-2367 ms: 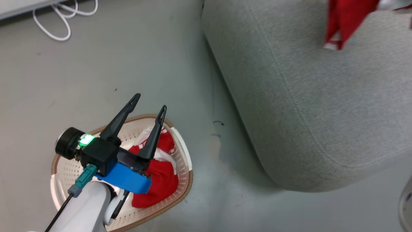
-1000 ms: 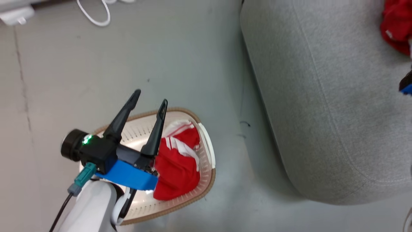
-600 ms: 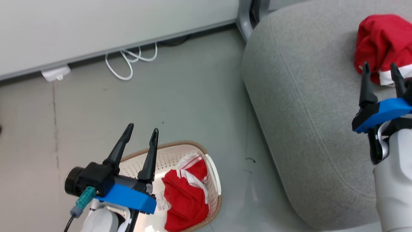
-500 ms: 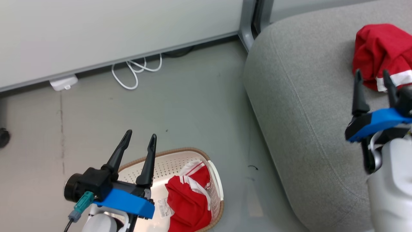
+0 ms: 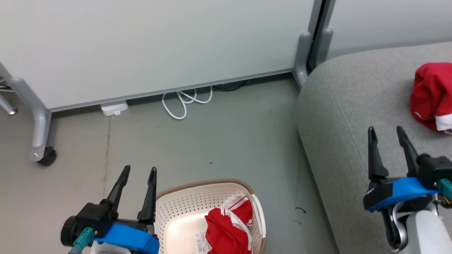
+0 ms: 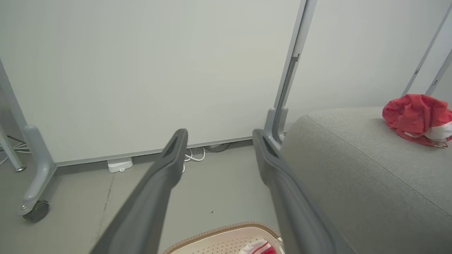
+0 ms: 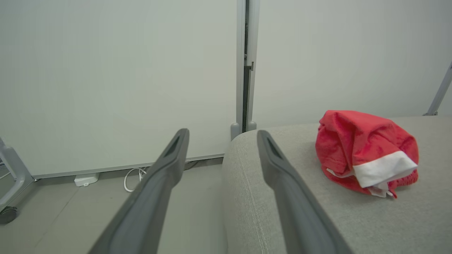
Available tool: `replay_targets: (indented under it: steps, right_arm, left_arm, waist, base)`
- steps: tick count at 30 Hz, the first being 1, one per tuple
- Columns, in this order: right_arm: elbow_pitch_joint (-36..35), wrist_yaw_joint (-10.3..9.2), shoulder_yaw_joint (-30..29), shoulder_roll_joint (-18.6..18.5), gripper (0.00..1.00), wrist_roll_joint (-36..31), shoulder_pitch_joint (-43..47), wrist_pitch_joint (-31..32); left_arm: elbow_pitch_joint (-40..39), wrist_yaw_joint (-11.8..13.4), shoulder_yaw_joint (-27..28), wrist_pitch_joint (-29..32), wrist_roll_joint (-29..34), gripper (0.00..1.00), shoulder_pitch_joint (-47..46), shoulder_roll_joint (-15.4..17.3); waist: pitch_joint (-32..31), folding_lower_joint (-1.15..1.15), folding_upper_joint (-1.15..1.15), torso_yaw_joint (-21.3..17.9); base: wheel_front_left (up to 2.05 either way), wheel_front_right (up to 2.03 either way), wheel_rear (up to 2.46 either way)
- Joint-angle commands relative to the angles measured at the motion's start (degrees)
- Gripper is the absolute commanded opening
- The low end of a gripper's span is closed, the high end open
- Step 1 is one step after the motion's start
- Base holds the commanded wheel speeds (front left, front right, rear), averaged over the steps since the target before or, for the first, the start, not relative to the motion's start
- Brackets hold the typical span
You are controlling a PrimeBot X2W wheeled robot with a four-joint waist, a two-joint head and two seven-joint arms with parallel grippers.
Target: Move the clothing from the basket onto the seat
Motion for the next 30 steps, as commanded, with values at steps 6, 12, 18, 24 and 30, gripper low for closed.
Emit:
replay_targets:
  steps: [6, 12, 18, 24, 30]
  right_arm:
    - [-5.9, 0.03, 2.9, 0.4, 1.00, 1.4, 6.6, 2.1]
    - [-8.1, 0.03, 5.6, 0.4, 1.00, 3.4, 10.0, 2.5]
    - [-8.3, 0.03, 7.5, 0.3, 1.00, 4.8, 12.4, 2.8]
    - [-8.7, 0.03, 7.2, 0.3, 1.00, 4.9, 13.5, 3.1]
    - [-8.9, 0.03, 7.1, 0.3, 1.00, 4.6, 13.9, 3.3]
  left_arm:
    - [1.3, -0.1, 3.3, -0.3, 0.5, 1.00, 2.0, -0.6]
    - [2.7, -0.1, 5.6, -0.3, 1.1, 1.00, 2.8, -1.5]
    - [3.5, -0.1, 6.1, -0.3, 1.2, 1.00, 2.9, -1.4]
    - [3.7, -0.1, 6.8, -0.3, 0.9, 1.00, 2.4, -0.9]
    - [3.1, -0.1, 7.1, -0.3, 2.1, 1.00, 3.3, -1.4]
  waist:
    - [-2.4, 0.01, 0.00, 3.2]
    - [-3.4, 0.01, 0.00, 5.0]
    - [-4.2, 0.01, 0.00, 6.4]
    - [-4.8, 0.01, 0.00, 7.4]
    - [-5.1, 0.01, 0.00, 7.4]
  base:
    - [0.00, 0.00, 0.00]
    - [0.00, 0.00, 0.00]
    - [0.00, 0.00, 0.00]
    - [0.00, 0.00, 0.00]
    - [0.00, 0.00, 0.00]
